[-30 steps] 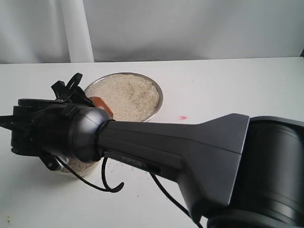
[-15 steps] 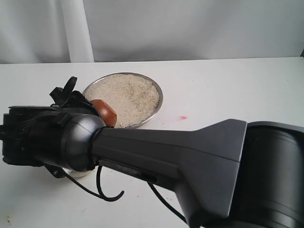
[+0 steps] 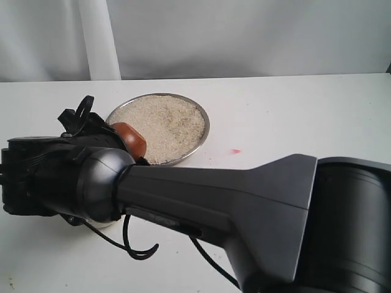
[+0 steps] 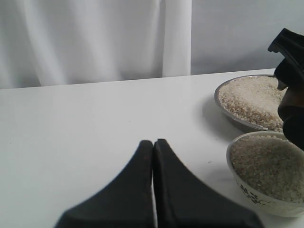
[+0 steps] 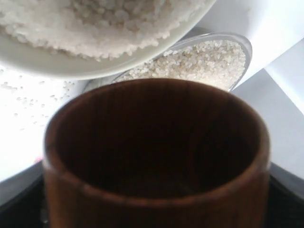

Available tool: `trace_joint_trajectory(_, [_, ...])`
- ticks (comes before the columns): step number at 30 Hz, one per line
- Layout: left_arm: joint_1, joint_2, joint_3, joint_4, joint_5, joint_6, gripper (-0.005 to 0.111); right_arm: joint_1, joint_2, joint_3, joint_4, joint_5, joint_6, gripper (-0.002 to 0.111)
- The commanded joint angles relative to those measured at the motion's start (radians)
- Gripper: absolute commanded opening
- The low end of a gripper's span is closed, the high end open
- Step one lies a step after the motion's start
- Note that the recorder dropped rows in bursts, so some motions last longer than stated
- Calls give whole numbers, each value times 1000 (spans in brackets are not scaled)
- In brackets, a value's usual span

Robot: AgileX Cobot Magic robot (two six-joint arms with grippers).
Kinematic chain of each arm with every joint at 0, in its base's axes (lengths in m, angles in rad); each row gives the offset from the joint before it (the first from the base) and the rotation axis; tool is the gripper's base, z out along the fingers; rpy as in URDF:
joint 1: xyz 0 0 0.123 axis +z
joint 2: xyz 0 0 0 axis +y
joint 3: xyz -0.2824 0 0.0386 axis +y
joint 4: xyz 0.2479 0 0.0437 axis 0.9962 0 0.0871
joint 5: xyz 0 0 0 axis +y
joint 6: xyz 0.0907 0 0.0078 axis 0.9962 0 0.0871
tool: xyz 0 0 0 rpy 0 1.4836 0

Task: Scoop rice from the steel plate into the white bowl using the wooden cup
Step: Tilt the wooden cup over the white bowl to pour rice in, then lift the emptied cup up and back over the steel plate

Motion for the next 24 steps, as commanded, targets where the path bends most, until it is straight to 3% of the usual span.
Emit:
trace_joint_trajectory(1, [-3, 0, 2, -8, -11, -6, 0, 12, -7, -1, -25, -22, 0, 0])
trace_joint_trajectory(14, [-3, 0, 2, -8, -11, -6, 0, 14, -28, -1, -48, -108, 128, 0])
trace_joint_trajectory(24, [-3, 0, 2, -8, -11, -6, 0, -146, -231, -1, 407, -284, 146, 0])
